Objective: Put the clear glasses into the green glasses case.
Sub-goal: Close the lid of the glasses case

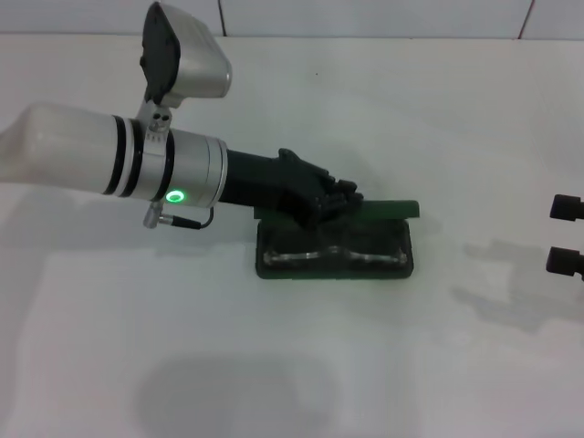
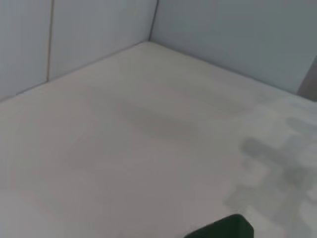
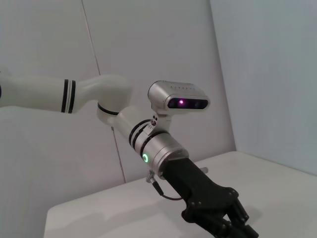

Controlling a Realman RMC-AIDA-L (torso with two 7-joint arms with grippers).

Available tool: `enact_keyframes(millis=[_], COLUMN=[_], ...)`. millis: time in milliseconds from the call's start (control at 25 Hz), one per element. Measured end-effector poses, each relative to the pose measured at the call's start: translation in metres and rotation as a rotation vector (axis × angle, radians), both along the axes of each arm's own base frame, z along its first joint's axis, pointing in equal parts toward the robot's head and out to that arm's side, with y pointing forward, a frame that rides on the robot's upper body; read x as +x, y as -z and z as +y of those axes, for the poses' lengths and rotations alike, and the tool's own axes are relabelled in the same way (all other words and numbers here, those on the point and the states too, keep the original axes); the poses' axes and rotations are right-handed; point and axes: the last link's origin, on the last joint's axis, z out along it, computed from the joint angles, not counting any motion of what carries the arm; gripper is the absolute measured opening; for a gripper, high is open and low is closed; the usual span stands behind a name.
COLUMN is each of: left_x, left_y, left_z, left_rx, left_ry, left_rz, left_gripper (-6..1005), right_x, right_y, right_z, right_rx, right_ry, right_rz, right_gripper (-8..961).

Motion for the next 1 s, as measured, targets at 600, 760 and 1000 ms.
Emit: enact_keyframes(millis=[600, 760, 1000], left_x=[-0.002, -0.005, -0.006], left_y=[0.003, 0.007, 0.013], left_z=[-0.018, -0.026, -0.035], left_rx=[-0.095, -0.121, -0.152], left_ry=[-0.006, -0.009, -0.003], left_rz=[-0.033, -0.035, -0.041], left_gripper=[144, 143, 142], right_x=[0.000, 0.000, 0.000], right_y=[-0.001, 0.000, -0.001], right_z=[0.001, 0.001, 0.001], right_rx=[0.006, 0.008, 0.010], right_ry=[0.000, 0.000, 0.000], right_rz=[-0.002, 0.001, 0.002], right_gripper=[644, 644, 644])
